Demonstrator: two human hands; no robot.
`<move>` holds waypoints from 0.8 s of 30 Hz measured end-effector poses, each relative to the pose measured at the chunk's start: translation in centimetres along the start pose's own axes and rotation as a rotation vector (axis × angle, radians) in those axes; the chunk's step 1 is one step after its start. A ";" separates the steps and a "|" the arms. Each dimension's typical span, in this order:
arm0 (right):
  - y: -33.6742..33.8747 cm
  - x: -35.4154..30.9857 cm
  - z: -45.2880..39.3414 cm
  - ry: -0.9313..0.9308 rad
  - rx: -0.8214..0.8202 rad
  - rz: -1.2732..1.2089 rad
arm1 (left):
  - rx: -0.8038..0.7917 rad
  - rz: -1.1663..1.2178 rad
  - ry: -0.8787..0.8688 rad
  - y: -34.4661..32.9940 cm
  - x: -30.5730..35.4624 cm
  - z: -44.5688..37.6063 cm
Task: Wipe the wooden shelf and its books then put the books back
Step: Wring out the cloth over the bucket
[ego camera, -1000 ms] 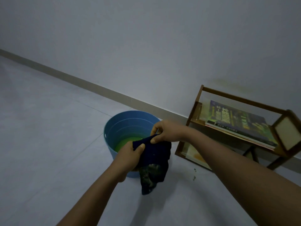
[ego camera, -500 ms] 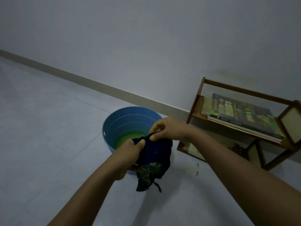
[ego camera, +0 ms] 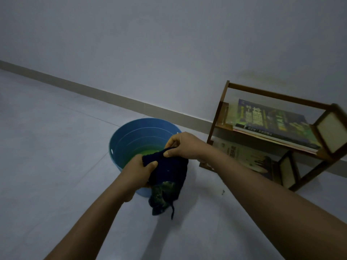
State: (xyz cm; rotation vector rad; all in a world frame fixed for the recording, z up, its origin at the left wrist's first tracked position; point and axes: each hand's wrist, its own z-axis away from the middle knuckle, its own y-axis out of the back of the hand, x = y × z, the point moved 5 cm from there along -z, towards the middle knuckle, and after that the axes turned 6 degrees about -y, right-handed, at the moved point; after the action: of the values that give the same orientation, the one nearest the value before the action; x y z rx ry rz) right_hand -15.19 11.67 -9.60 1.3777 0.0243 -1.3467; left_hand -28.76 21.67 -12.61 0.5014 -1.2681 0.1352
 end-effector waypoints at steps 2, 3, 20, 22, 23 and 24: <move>-0.5 0.1 -0.7 0.019 0.109 0.046 | 0.093 -0.149 -0.033 0.6 -1.1 -1.3; -0.8 0.1 -1.1 0.029 0.167 0.072 | 0.148 -0.210 -0.046 1.0 -1.5 -1.8; -9.2 2.0 1.7 0.397 0.300 0.605 | -0.335 -0.627 -0.440 -1.8 -0.7 -0.2; -9.4 1.7 1.4 0.339 0.266 0.606 | -0.294 -0.912 -0.410 -1.9 -1.9 -1.8; -9.3 1.6 1.4 0.305 0.248 0.606 | -0.262 -1.028 -0.362 -1.8 -2.7 -2.9; -9.2 1.4 1.4 0.282 0.230 0.616 | -0.245 -1.110 -0.323 -1.9 -3.3 -3.8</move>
State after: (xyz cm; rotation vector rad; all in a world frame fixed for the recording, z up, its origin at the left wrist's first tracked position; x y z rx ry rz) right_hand -21.81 12.99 -16.19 1.5887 -0.3492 -0.6511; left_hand -25.71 22.19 -17.02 0.9654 -1.1307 -1.0524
